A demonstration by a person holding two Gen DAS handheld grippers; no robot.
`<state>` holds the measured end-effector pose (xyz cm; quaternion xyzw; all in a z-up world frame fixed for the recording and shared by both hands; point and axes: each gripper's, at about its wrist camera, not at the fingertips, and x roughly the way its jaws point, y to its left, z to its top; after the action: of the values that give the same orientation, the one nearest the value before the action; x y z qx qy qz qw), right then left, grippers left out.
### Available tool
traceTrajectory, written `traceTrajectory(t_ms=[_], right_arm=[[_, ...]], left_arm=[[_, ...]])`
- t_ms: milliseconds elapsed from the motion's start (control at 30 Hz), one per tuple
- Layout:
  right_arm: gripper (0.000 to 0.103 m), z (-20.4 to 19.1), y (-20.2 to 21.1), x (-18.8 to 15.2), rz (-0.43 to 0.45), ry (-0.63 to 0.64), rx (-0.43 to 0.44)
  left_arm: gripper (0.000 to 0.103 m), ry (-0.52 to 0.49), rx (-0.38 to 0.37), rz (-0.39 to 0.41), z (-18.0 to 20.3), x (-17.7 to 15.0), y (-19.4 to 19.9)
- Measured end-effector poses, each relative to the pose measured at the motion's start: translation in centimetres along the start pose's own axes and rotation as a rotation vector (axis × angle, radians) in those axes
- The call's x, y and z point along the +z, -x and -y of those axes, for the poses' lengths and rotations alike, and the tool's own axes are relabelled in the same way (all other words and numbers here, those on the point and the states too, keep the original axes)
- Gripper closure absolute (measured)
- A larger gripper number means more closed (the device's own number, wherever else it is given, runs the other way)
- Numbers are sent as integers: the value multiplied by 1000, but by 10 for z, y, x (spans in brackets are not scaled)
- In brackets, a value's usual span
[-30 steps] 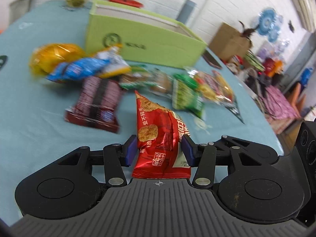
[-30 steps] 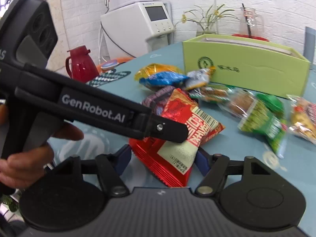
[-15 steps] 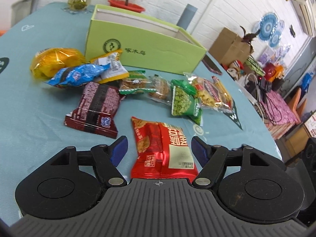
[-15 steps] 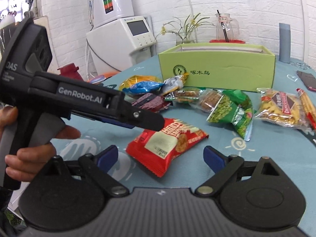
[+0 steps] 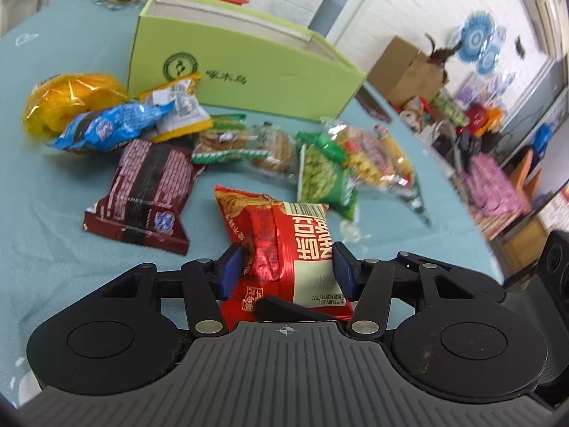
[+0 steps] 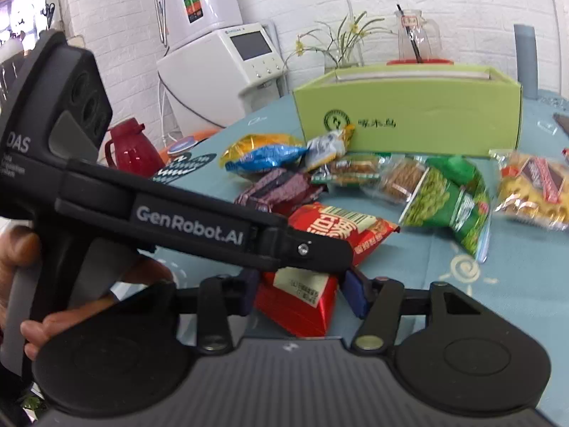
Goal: Organize snacks
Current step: 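Grasp the red bag and release it into the box with the left gripper, then move the left gripper to the dark red-brown packet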
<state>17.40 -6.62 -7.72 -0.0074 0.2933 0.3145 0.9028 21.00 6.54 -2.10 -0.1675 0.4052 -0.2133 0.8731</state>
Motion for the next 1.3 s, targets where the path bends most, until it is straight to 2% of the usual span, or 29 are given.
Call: traceTrajectory(t_ms=[133,233,333,467,633,733,800,867,933,967,1033,1167,1300], right_arm=[[39,2,11,35,75,62,-54],[38,13,2,67,112,104,-80],[38,31,-22,110,143,153,-94],[38,57,-68,169,137,153,-41],[38,74,-128,204,82,124,18],[37,80,-157,202,38,111,38],[31,83,-171,198,19,104,42],[26,86,-175,197,19,101,36],[23,88,-159,200,59,116,11],[17,88,-146,203,90,126,-3],[8,89,-114,207,169,147,-37],[8,82,-51,198,278,148,-54],[9,65,-24,166,247,152,-9]], left_arm=[[69,-2,-80,54,8,37,9],[69,-38,-73,98,16,77,7],[69,-74,-48,150,15,126,-1],[70,-78,16,189,-2,191,-17],[71,-69,103,177,-35,231,-46],[71,-54,133,140,-55,233,-66],[72,-47,142,127,-66,233,-77],[64,-34,125,150,-73,233,-76],[53,-22,75,205,-73,234,-58],[47,-30,56,241,-70,235,-45],[40,-62,55,304,-58,233,-18],[33,-130,50,389,-32,216,29],[27,-183,50,391,-13,176,54]])
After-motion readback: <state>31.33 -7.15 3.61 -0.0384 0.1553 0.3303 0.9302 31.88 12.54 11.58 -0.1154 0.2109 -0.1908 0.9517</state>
